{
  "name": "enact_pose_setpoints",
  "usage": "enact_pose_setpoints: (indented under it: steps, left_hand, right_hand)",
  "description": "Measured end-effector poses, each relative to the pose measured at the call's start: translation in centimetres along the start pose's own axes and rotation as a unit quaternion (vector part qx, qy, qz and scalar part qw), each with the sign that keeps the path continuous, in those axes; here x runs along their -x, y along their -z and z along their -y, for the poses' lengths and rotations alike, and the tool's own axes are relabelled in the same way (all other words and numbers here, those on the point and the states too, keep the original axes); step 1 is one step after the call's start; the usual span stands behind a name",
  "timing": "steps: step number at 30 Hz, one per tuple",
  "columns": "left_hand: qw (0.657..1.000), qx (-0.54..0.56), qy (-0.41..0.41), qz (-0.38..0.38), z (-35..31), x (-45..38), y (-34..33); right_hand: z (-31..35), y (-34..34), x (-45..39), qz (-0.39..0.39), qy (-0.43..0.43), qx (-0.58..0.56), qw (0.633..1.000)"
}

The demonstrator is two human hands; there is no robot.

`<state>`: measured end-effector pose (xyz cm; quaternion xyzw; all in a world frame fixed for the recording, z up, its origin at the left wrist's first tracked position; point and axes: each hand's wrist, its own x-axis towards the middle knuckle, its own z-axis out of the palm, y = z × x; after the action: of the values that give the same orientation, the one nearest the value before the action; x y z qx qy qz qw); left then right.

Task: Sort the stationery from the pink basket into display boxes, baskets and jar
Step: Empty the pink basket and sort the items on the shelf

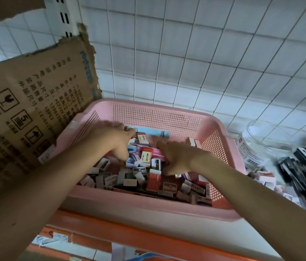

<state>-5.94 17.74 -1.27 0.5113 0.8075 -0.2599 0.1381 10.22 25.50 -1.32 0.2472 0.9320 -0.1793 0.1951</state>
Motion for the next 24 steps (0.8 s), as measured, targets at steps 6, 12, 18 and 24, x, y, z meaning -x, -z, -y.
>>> enact_pose_setpoints:
  steps: [6,12,18,24]
  left_hand:
    - [0.997,0.064,0.01,0.041,-1.3,1.6,-0.4]
    - [0.995,0.072,-0.01,-0.068,-0.1,0.9,-1.4]
    - [0.972,0.146,-0.045,-0.179,1.4,0.8,-1.6]
    - [0.959,0.155,-0.062,-0.228,0.7,1.4,-1.9]
  right_hand:
    - [0.2,-0.5,0.2,-0.053,0.008,0.056,0.997]
    - [0.0,0.3,0.2,-0.081,-0.003,0.083,0.993]
    - [-0.9,2.1,1.2,-0.141,-0.02,0.159,0.977]
    - [-1.8,2.5,2.9,-0.102,-0.093,0.143,0.98]
